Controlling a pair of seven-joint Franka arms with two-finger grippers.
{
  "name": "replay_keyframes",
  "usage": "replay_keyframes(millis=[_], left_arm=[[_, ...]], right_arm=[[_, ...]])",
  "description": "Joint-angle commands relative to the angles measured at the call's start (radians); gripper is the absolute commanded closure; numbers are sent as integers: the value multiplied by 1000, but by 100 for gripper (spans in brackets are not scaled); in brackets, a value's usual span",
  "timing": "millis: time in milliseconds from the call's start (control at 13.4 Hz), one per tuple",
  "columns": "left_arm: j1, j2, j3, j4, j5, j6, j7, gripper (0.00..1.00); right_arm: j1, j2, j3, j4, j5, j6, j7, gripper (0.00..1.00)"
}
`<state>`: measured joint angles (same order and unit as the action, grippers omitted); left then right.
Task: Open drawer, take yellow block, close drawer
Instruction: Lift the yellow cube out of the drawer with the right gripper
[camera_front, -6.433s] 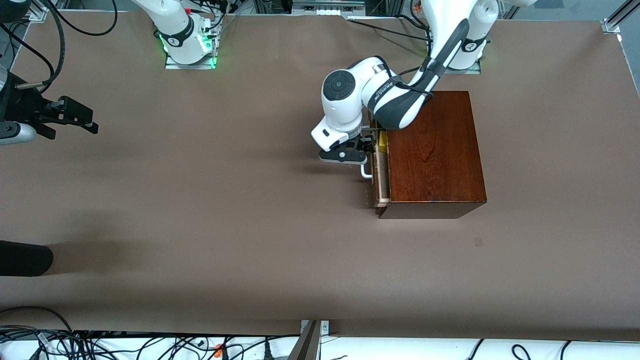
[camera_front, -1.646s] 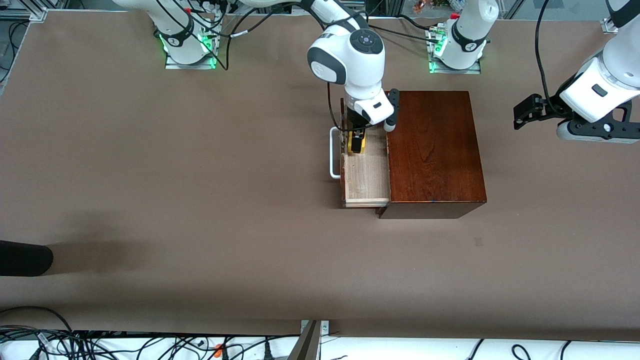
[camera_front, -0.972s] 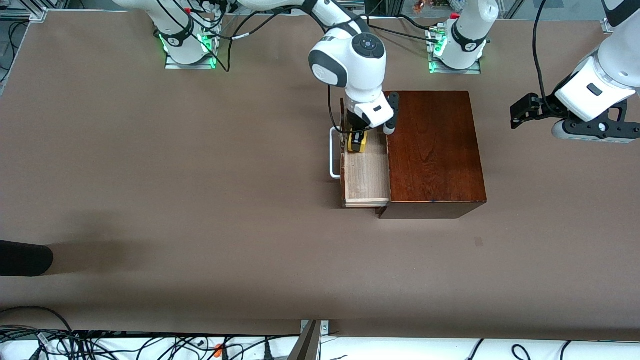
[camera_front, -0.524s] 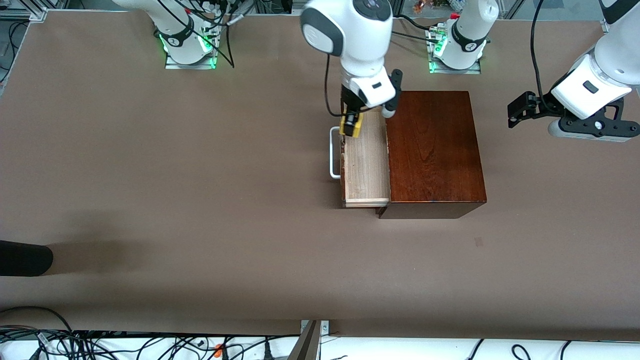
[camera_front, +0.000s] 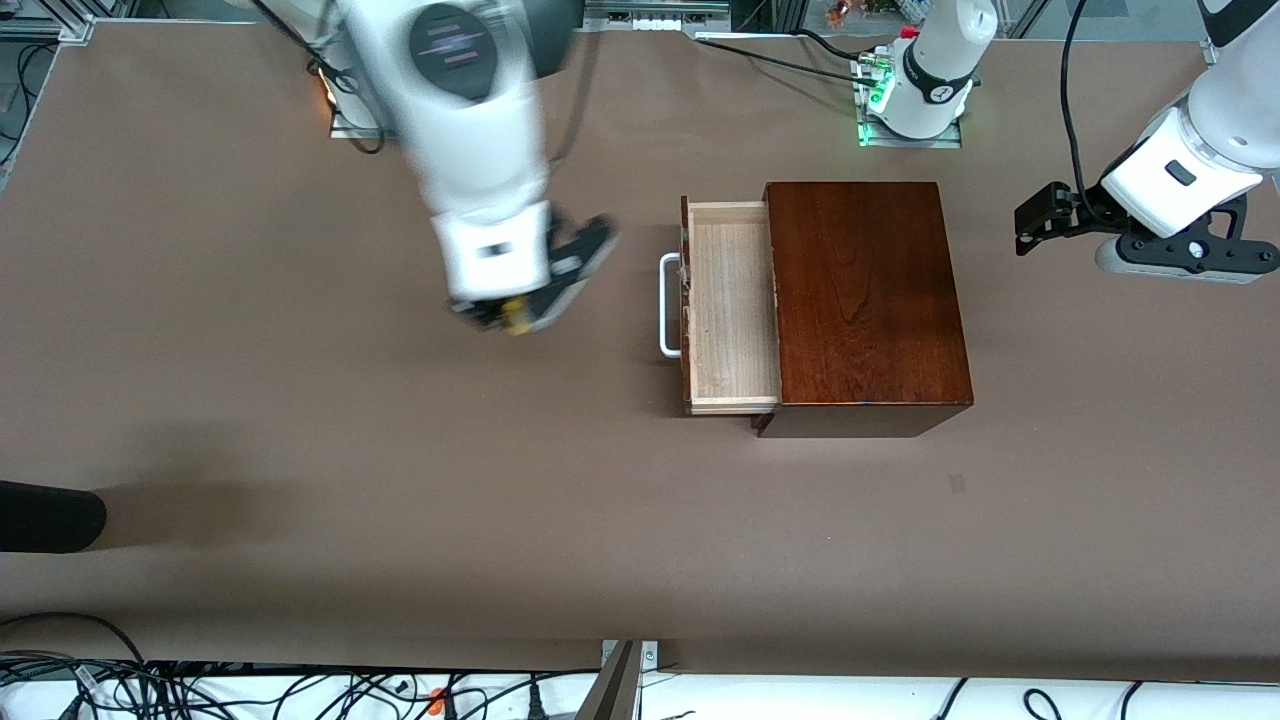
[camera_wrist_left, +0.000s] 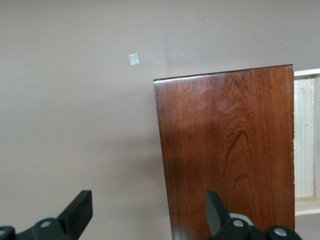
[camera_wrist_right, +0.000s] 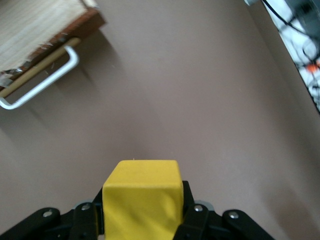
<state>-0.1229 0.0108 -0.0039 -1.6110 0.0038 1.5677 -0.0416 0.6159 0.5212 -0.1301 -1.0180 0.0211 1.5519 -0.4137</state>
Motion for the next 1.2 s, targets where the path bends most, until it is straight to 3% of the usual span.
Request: replay_keyframes(millis=[0, 224, 374, 748, 898, 1122], left_arm=[[-3, -12, -5, -1, -10, 2, 19, 0], [-3, -12, -10, 0, -10, 2, 12, 0], [-3, -11, -31, 2, -8, 2, 19, 0], [-12, 6, -67, 2, -27, -30, 22, 0], [-40, 50, -91, 12, -83, -74, 122, 0], [-128, 156, -151, 52, -105, -71, 320, 0]], right_arm=[[-192, -26, 24, -13, 111, -19, -79, 100], [-333, -27, 26, -16, 111, -22, -71, 100], [-396, -35, 26, -90, 115, -27, -47, 100], [-447, -170, 29, -558, 94, 270, 179, 100], [-446, -234, 38, -753, 92, 431, 237, 100], [-447, -241, 76, -887, 94, 551, 357, 100]])
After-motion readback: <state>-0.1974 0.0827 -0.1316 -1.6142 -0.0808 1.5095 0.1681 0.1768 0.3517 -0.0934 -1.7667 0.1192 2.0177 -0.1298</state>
